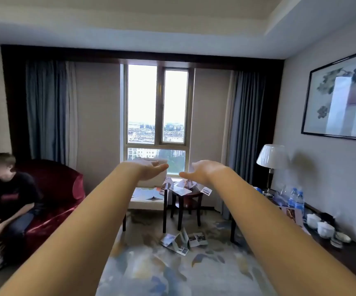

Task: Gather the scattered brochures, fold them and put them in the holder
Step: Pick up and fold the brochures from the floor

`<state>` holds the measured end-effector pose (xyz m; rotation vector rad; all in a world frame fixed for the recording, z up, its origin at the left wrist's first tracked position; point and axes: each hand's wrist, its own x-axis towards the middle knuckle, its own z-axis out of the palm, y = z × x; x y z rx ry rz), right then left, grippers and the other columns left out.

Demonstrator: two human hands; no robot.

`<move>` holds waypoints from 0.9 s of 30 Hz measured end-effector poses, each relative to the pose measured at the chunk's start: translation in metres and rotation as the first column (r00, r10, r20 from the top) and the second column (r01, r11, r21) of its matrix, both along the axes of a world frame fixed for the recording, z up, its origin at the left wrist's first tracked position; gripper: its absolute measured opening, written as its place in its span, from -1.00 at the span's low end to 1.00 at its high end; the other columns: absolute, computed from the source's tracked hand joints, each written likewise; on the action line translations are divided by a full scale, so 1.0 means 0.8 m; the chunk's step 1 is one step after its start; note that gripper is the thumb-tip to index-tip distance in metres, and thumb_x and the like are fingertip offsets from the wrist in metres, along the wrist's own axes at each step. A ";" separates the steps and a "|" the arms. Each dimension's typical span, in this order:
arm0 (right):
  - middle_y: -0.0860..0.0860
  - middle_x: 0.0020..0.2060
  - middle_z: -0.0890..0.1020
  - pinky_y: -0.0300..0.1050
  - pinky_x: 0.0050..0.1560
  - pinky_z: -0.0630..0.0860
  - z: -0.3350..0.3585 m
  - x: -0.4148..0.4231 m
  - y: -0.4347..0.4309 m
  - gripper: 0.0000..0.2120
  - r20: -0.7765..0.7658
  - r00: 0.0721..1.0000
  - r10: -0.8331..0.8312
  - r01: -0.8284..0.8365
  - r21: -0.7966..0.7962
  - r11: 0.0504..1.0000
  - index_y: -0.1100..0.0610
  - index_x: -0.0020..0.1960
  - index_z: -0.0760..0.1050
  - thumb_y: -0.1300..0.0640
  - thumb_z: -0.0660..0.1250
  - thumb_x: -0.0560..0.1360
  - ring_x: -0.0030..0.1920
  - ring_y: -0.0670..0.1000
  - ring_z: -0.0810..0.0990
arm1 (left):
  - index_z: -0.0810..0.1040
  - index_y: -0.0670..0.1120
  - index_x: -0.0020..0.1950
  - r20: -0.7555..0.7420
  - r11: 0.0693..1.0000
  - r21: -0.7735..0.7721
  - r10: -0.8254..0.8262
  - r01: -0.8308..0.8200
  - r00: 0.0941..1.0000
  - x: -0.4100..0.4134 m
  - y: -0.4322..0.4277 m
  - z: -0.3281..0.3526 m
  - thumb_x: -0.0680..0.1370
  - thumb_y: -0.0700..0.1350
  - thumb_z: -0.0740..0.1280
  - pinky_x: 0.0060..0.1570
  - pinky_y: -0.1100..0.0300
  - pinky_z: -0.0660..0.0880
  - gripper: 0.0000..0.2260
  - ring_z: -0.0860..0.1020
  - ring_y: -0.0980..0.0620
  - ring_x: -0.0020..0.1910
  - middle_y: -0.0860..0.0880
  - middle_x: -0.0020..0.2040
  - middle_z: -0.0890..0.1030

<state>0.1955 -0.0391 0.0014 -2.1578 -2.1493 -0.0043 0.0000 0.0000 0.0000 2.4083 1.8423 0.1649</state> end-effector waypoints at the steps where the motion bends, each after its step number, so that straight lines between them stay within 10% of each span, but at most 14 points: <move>1: 0.06 0.48 0.35 0.00 0.33 0.35 0.003 0.000 0.026 -0.26 -0.006 1.000 -0.003 0.003 0.003 1.000 0.10 0.52 0.25 -0.37 0.03 0.53 0.42 0.10 0.38 | 0.02 0.21 0.54 -0.004 1.000 0.021 0.003 -0.003 1.000 0.002 0.026 0.003 0.51 0.41 -0.16 0.50 -0.11 -0.03 -0.36 0.01 -0.05 0.57 0.01 0.59 0.05; 27: 0.08 0.46 0.38 0.04 0.39 0.35 0.006 0.172 0.823 -0.24 0.064 0.998 -0.026 0.028 -0.034 0.999 0.14 0.47 0.32 -0.39 -0.01 0.53 0.42 0.10 0.38 | 0.07 0.12 0.56 -0.023 1.000 -0.009 -0.006 0.005 1.000 0.182 0.823 -0.012 0.50 0.42 -0.12 0.52 -0.12 -0.06 -0.31 -0.02 -0.05 0.58 -0.02 0.59 0.05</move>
